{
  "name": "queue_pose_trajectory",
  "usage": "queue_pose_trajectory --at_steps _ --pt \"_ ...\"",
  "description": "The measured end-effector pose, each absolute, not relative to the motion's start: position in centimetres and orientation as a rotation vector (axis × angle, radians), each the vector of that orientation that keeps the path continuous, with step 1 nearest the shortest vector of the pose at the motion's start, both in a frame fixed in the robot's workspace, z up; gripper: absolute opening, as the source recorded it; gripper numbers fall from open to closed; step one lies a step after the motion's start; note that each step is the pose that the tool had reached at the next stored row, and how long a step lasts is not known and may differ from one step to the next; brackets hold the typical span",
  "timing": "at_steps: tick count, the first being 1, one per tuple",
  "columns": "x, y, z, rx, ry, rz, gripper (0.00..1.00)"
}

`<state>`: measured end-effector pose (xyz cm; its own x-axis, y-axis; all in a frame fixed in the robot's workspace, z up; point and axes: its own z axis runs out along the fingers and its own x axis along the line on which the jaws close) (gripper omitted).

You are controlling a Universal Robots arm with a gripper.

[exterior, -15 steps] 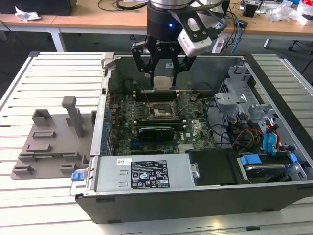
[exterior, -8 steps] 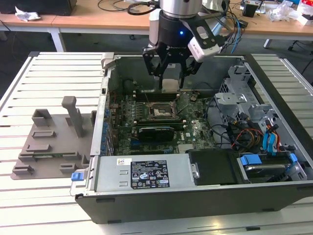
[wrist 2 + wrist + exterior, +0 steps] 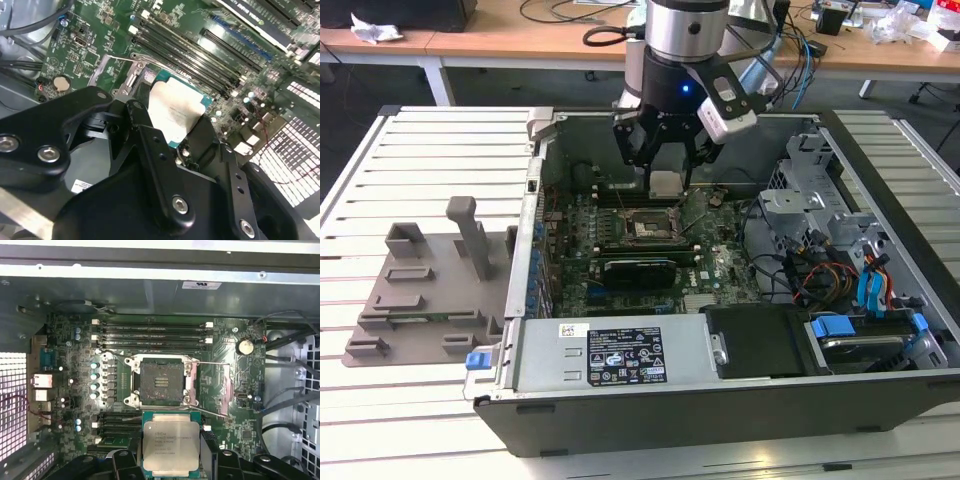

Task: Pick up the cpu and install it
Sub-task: 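Pick up the cpu and move it towards the insertion slot, then place the cpu into insertion slot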

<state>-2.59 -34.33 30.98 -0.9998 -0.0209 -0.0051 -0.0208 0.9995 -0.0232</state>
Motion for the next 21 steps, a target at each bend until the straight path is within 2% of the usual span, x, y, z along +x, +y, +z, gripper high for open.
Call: queue_pose_trajectory --at_steps 8,21 --pt "-2.6 -34.1 29.5 -0.033 3.136 -0.036 0.55" --pt "-2.6 -34.1 29.4 -0.033 3.136 -0.036 0.55"
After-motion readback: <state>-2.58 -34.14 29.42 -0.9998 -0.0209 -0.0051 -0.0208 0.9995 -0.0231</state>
